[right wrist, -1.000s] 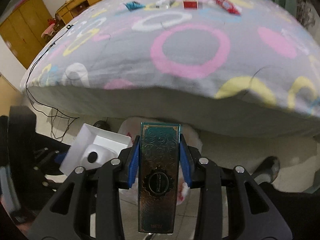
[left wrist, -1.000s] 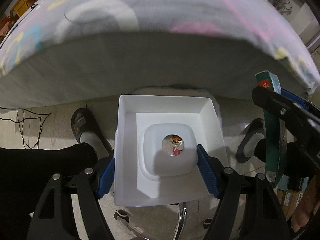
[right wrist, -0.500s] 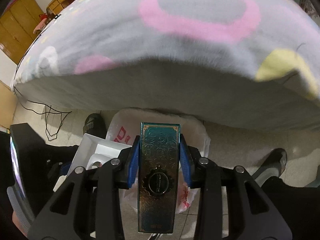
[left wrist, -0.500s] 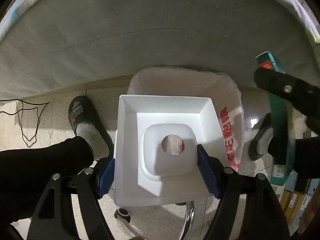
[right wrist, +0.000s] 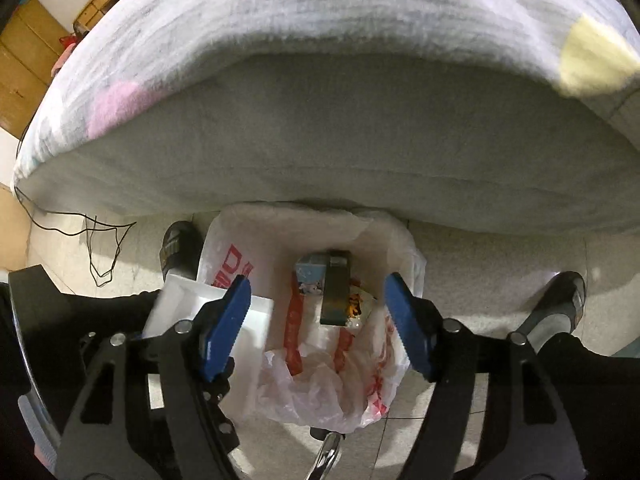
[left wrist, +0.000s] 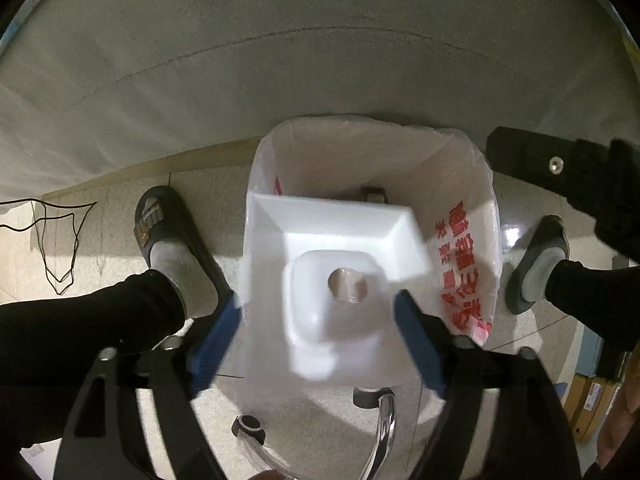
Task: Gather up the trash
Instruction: 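Open the right tool and left tool to drop both boxes into the bag, then move both tools back up over the bed toward the remaining items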
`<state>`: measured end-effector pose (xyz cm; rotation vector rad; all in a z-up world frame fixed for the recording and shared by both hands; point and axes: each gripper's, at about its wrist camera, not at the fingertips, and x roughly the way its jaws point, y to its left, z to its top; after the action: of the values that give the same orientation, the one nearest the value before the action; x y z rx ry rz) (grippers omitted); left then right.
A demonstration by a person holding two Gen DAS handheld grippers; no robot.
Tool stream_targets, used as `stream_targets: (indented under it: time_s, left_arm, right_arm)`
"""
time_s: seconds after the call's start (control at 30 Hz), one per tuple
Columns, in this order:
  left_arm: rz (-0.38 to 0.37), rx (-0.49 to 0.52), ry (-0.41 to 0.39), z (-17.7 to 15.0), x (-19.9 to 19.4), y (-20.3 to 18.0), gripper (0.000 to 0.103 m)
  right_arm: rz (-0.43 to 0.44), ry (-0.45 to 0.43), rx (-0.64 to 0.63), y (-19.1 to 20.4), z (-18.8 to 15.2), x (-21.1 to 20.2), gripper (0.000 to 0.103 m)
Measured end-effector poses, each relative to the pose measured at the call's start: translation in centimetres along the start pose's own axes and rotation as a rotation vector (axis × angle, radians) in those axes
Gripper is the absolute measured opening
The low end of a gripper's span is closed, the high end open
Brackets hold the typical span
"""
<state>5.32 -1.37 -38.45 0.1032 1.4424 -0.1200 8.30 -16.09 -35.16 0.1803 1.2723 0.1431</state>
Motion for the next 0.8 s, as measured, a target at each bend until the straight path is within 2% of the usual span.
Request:
stream_targets:
  time_s: [0.17,0.8]
  left_arm:
    - [0.001,0.004,-0.01,-0.1,-0.3,0.0,0.087]
    - [0.008,0.001,-0.027,-0.3,-1.0,0.1,0.087]
  right_arm:
    - [-0.011,-0.02,0.015,0.1,-0.1,-0.4,0.072]
    - [-0.01,-0.04,0.041,-0.7,-0.6,-2.2,0.072]
